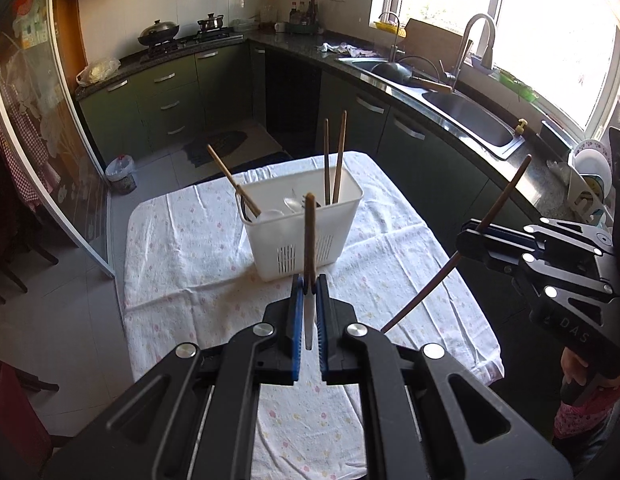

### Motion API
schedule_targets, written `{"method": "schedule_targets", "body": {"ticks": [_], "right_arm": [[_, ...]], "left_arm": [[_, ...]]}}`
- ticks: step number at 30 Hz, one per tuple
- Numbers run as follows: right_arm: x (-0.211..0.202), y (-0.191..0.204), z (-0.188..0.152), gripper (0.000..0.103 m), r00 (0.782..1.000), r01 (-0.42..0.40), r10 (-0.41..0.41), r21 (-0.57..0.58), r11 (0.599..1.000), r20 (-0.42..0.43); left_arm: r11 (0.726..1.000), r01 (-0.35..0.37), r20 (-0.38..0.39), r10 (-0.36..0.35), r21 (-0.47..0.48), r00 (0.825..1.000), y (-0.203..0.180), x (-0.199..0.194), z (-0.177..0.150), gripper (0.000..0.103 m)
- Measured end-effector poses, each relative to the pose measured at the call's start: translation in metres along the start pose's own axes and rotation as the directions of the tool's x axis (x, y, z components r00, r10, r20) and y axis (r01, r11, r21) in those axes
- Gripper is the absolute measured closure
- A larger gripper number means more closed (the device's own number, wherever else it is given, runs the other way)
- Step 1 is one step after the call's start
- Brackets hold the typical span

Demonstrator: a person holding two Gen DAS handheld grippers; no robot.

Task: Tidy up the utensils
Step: 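Carry both chopsticks over the white basket and open both tools to drop them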

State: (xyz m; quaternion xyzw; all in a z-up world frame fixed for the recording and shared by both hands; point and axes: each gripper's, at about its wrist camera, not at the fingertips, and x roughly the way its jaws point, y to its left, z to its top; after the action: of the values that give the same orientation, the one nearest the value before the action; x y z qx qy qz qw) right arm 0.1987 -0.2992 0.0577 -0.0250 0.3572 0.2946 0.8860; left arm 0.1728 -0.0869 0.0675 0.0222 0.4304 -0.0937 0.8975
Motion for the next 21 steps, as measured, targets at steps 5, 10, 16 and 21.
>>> {"method": "schedule_targets", "body": {"ticks": [5, 10, 16, 21], "right_arm": [[-0.014, -0.001, 0.035, 0.096, 0.999, 0.012, -0.012, -0.003, 1.000, 0.053], [-0.019, -0.007, 0.074, 0.096, 0.995, 0.025, -0.026, 0.012, 1.000, 0.100], [-0.007, -0.022, 0.118, 0.096, 0.990, 0.049, -0.052, 0.030, 0.998, 0.131], [0.029, -0.035, 0.135, 0.096, 0.993, 0.056, -0.060, 0.040, 0.998, 0.106]], "left_arm": [[1.000, 0.020, 0.049, -0.019, -0.021, 0.999, 0.005, -0.019, 0.036, 0.097], [0.999, 0.004, 0.128, 0.000, -0.032, 0.992, 0.011, -0.037, 0.074, 0.097], [0.998, -0.013, 0.191, 0.025, -0.062, 0.981, 0.023, -0.035, 0.110, 0.097], [0.996, -0.028, 0.167, 0.041, -0.083, 0.985, 0.037, -0.001, 0.123, 0.097]]}}
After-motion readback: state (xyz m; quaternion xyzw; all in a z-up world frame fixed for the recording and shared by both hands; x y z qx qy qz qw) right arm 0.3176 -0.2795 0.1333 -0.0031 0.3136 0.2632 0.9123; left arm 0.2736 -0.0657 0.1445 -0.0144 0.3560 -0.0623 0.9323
